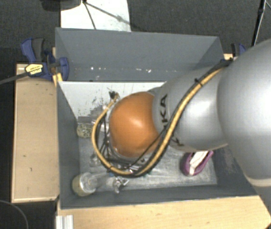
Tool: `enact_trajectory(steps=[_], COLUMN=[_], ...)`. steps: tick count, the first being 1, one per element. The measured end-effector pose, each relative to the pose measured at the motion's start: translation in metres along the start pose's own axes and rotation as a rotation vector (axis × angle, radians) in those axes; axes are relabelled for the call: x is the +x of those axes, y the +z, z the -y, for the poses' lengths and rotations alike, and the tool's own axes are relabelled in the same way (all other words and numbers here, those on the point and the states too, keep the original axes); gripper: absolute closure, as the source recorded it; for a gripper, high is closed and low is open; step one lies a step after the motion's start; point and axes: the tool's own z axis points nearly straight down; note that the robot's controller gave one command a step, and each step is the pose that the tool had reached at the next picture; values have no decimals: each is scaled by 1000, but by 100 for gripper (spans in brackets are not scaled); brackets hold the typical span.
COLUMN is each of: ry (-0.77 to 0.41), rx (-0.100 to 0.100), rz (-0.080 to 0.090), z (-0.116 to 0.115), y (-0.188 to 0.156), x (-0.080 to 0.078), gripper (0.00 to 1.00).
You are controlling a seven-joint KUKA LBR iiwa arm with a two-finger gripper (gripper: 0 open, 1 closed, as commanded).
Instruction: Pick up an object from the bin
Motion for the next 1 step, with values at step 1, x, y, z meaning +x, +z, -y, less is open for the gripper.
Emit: enact_trajectory(steps=[1], ry=[-199], rx=[-2], rz=[2], z=[-33], y=[-17], x=[-28], gripper=[0])
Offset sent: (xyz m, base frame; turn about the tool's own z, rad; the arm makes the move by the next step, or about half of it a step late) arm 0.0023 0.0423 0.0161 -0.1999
